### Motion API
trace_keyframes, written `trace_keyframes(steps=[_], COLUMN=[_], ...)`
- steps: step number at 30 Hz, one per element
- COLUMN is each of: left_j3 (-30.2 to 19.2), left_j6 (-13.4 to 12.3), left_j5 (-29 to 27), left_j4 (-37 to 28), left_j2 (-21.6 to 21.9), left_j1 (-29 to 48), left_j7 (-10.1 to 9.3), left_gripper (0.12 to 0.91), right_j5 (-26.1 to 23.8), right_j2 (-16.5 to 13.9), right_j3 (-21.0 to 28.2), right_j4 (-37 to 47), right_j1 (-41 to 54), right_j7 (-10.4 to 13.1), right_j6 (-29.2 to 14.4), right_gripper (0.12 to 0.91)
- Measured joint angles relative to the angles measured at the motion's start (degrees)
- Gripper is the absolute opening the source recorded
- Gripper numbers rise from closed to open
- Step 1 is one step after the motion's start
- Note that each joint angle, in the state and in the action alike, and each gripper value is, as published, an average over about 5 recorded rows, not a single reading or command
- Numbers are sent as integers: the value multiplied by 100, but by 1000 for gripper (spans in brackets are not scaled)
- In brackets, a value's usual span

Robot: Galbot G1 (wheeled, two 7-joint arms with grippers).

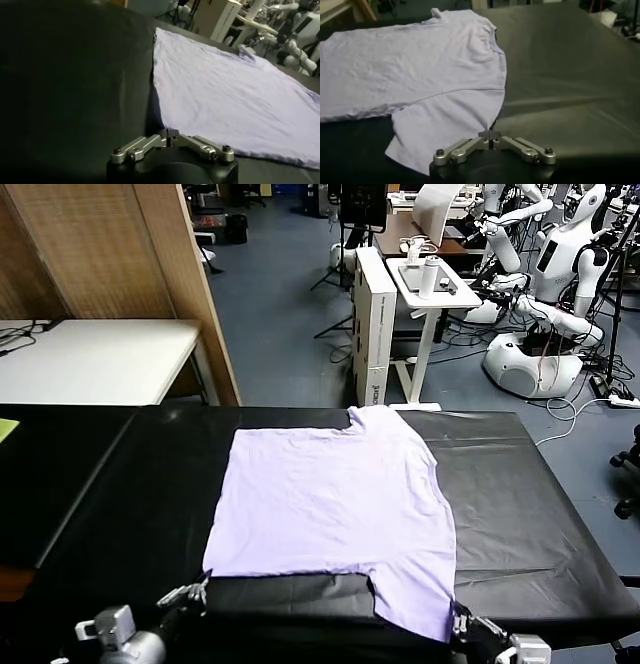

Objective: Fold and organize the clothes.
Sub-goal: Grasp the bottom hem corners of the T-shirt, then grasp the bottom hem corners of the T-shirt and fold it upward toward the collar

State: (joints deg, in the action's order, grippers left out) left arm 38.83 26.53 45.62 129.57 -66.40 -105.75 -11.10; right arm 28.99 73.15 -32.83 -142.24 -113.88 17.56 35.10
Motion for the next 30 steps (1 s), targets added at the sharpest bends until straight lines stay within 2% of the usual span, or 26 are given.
trace_keyframes(steps=[6, 9, 19, 30], left_j3=[156, 122, -121, -303], left_j6=[-36, -37, 4, -22], left_j5=[37, 18, -98, -294], left_j4=[64, 70, -155, -599], left_j2=[-45, -125, -447, -489], left_j1=[-58, 32, 888, 1738], left_j7=[-4, -1, -103, -102], left_gripper=[149, 149, 149, 149], right_j5=[178, 397, 888, 1072], right_j2=[-160, -317, -803, -964], right_j3=[-170, -240, -208, 309], right_j4=[3, 108, 862, 2151], right_j1=[239, 514, 1747, 3330], right_j7=[-526, -678, -659, -468], right_j6=[-328, -474, -560, -565], right_gripper=[138, 138, 138, 138])
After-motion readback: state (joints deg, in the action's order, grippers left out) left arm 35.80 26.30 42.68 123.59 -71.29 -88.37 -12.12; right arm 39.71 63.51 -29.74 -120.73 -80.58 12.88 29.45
